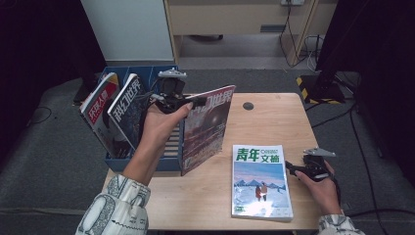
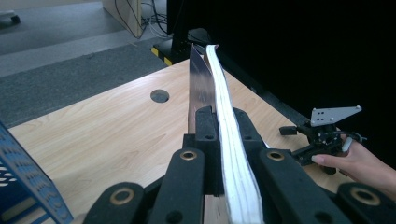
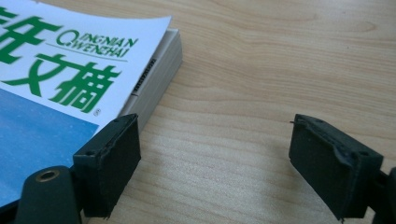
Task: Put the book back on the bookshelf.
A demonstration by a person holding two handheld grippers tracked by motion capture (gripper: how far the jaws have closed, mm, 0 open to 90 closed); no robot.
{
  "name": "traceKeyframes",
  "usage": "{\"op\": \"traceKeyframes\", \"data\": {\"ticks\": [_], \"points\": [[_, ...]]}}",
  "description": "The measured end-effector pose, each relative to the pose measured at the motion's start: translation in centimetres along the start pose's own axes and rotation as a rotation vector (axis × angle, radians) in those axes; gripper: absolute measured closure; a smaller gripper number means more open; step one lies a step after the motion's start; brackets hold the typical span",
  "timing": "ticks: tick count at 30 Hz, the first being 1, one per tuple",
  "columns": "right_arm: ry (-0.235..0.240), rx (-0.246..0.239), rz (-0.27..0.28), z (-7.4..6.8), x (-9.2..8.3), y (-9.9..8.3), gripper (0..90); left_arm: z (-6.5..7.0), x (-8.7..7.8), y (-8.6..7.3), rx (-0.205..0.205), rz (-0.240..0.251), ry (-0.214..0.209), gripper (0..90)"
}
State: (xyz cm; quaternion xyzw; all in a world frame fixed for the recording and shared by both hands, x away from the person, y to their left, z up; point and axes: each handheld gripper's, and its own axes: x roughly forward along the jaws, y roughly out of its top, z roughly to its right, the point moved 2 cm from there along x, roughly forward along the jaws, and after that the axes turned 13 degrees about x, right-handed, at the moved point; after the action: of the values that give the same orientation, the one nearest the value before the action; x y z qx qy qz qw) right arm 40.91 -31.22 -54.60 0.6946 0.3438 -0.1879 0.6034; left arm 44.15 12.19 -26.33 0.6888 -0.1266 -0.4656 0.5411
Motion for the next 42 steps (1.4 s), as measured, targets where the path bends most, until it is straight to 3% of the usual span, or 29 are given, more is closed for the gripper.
{"op": "traceKeyframes", "data": {"ticks": [17, 42], "points": [[-0.016, -0.023, -0.004, -0.1, 0.5, -0.4, 14.7, -0.9, -4.1, 0.6, -0.004, 0.023, 0.057, 83.6], [-0.017, -0.029, -0.006, -0.1, 0.5, -0.3, 14.5, -4.2, -10.7, -1.2, -0.066, 0.054, 0.183, 83.7]]}}
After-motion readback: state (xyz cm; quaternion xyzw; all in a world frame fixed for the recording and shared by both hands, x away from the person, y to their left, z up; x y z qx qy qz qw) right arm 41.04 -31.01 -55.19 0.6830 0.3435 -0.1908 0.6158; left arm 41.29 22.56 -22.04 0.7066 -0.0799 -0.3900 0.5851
